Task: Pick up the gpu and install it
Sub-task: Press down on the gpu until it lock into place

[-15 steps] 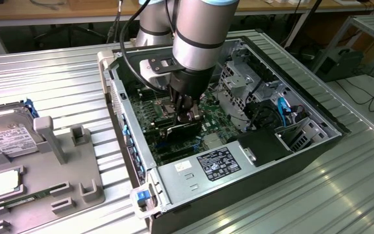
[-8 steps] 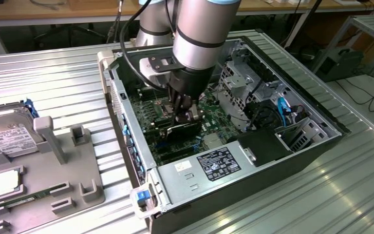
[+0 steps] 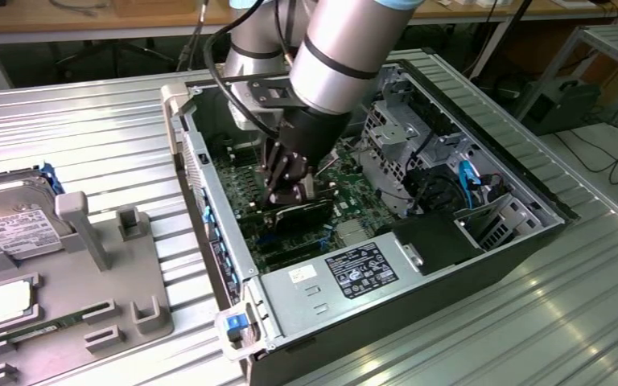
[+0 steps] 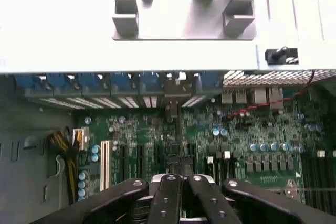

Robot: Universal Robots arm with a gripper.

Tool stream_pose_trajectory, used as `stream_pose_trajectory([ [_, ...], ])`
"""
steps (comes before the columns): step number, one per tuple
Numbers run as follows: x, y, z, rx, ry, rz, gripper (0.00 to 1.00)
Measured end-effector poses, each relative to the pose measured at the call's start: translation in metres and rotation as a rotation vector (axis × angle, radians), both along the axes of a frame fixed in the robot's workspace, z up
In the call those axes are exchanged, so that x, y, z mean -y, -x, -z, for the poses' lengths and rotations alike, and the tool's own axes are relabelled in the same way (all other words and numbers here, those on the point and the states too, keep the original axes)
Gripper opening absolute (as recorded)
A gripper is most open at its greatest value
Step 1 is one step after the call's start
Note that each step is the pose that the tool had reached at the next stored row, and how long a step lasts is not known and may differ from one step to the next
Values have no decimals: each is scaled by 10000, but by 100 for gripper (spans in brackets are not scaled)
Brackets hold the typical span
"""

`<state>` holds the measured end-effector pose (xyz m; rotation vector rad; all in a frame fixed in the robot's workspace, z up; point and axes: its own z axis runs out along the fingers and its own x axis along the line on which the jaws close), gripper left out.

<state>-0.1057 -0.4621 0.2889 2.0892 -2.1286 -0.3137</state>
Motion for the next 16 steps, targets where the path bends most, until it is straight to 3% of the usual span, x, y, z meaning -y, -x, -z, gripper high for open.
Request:
stream_pose_trajectory([
  [1,0,-4,0,-171,3,0,11],
  [2,0,-17,0,-493,15,1,11],
  [3,0,-25,0,-659,24,1,11],
  [7,0,-66,0,-1418,60,0,11],
  [9,0,-88,0,-1750,75,1,11],
  [10,0,-102,0,-1990,91,1,11],
  [11,0,-123,0,-2360,116,2,11],
  [12,0,-136,0,-2612,134,3,11],
  [14,0,-151,2,-2983,161,4,11],
  [15,0,-151,7,-3091,165,3,11],
  [16,0,-151,17,-3116,166,5,11],
])
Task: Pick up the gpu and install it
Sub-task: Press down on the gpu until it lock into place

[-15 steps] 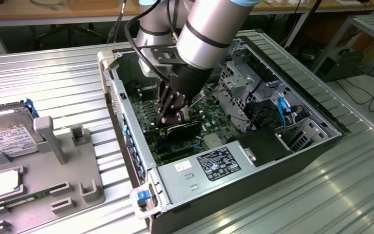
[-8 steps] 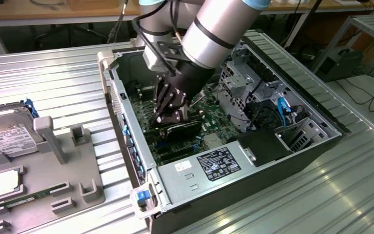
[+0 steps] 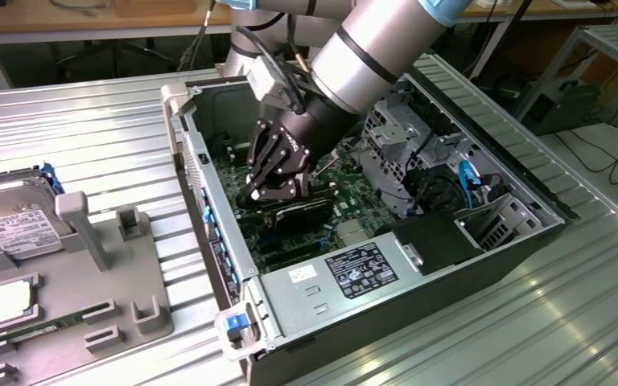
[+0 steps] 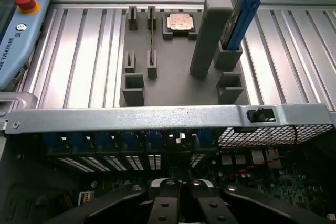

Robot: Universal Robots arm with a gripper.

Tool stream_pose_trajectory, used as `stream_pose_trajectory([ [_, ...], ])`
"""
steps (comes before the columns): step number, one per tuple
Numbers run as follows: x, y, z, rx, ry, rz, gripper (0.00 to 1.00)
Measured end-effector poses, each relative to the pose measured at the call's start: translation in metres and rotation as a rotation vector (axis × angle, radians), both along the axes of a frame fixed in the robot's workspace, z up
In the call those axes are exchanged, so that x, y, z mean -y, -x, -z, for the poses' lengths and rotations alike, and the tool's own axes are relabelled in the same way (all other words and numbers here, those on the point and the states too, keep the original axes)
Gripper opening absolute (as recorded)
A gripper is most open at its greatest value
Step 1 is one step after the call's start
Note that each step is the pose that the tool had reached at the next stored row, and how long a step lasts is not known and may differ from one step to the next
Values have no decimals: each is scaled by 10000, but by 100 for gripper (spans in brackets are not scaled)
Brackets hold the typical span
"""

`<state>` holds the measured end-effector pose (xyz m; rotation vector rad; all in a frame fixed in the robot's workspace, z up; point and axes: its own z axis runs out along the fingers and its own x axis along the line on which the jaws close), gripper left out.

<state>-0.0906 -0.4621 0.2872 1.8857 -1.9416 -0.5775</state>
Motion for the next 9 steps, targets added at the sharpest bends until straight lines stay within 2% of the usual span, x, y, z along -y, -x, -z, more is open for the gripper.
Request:
stream_pose_trajectory([
  [6,-9,18,54,-24,-1,-2,11],
  [7,-41,25,61,-73,1,0,11],
  [8,-41,60,80,-170,1,0,11],
  [9,-41,69,148,-208,6,-4,11],
])
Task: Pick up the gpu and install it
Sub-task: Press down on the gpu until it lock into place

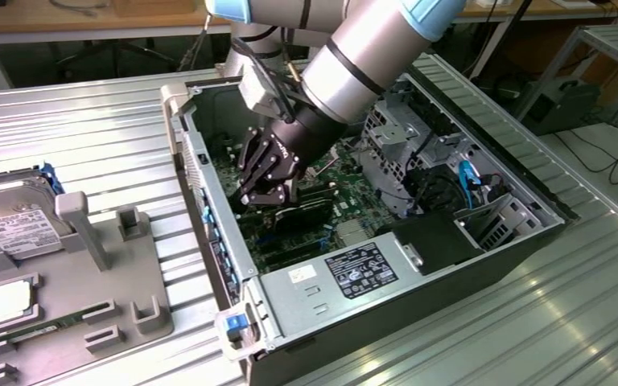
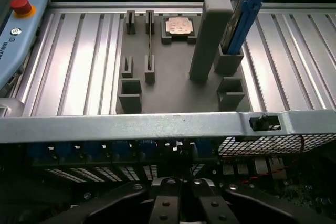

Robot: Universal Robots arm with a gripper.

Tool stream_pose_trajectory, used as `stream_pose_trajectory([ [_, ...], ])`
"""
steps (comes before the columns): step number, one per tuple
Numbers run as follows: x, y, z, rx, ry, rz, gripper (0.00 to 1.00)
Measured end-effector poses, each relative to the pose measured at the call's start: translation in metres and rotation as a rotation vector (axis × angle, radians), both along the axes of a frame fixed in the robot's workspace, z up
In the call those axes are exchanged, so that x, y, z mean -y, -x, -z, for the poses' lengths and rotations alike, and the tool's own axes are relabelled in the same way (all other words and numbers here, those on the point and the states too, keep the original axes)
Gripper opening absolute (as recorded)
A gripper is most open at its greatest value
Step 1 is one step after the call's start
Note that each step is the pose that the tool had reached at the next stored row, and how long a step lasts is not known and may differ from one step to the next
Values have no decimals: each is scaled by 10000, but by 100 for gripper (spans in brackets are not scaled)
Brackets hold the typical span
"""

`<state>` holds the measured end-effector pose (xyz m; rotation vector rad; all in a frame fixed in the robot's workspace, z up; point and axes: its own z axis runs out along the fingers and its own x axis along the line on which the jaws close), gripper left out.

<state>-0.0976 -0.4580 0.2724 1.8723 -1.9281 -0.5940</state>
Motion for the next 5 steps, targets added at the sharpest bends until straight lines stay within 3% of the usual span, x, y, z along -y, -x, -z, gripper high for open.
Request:
stream_pose_trajectory([
  [2,-11,-102,9,1,-27,0,11],
  [3,-12,-107,9,200,-74,-82,11],
  [4,-12,-106,9,662,-151,-147,11],
  [5,-12,-106,12,751,-163,-164,11],
])
